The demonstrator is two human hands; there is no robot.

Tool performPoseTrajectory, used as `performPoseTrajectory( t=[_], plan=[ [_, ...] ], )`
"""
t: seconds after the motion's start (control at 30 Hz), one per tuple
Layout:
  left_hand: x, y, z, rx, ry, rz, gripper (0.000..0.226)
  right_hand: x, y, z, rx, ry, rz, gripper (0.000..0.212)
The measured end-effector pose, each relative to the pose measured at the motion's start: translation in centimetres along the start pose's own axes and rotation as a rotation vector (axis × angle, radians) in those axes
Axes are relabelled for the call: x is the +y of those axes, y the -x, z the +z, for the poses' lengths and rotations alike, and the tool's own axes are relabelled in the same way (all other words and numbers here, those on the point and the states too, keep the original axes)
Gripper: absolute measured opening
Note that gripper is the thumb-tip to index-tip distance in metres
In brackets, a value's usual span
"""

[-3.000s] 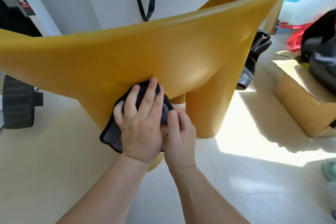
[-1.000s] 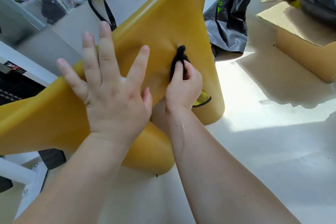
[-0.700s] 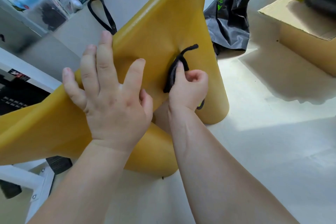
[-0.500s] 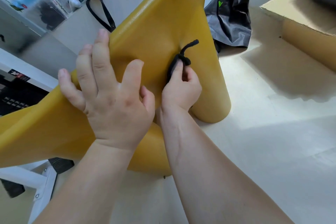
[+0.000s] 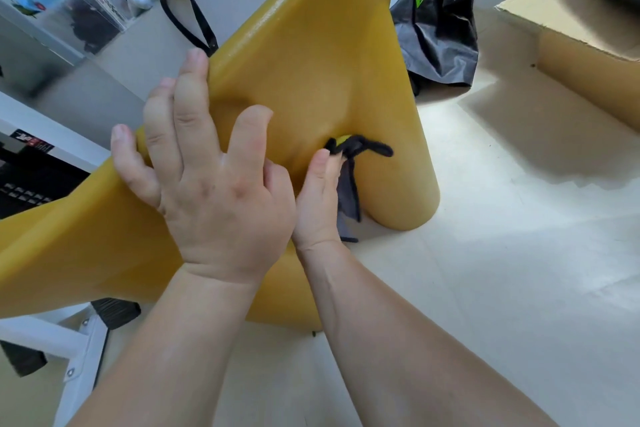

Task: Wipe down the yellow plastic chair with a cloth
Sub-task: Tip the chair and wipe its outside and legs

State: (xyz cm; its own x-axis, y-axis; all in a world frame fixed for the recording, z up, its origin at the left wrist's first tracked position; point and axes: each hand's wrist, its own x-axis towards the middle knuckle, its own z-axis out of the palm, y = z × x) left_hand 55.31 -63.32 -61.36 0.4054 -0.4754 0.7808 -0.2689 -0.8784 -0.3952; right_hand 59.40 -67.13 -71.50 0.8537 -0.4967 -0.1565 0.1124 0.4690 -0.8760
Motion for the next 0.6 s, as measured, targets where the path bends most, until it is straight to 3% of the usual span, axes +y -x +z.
performPoseTrajectory(
  t=[0.07, 0.13, 0.17, 0.23, 0.4, 0.47, 0.6],
  plan=[
    [0.1, -0.1, -0.1, 0.020, 0.039, -0.007, 0.018, -1.2, 0.4, 0.5, 0.014, 0.040, -0.133, 0.102],
    [0.2, -0.3, -0.3, 0.010, 0.063, -0.025, 0.047, -1.9, 0.4, 1.0, 0.013, 0.047, -0.227, 0.109],
    [0.2, -0.3, -0.4, 0.002, 0.058, -0.031, 0.049, -1.9, 0.4, 1.0, 0.003, 0.043, -0.237, 0.105],
    [0.3, -0.1, -0.3, 0.001, 0.048, -0.025, 0.030, -1.0, 0.0, 0.4, 0.000, 0.027, -0.244, 0.102],
    [0.0, 0.0, 0.2, -0.002, 0.022, 0.052, 0.033, 0.3, -0.4, -0.9, -0.046, 0.001, -0.009, 0.082],
    [-0.3, 0.1, 0.2, -0.020, 0.061, 0.068, 0.038, 0.2, -1.3, -1.6, 0.029, 0.027, 0.044, 0.075],
    [0.5, -0.3, -0.1, -0.096, 0.064, 0.008, 0.050, 0.3, -4.1, -3.3, 0.167, 0.150, 0.130, 0.086]
  ],
)
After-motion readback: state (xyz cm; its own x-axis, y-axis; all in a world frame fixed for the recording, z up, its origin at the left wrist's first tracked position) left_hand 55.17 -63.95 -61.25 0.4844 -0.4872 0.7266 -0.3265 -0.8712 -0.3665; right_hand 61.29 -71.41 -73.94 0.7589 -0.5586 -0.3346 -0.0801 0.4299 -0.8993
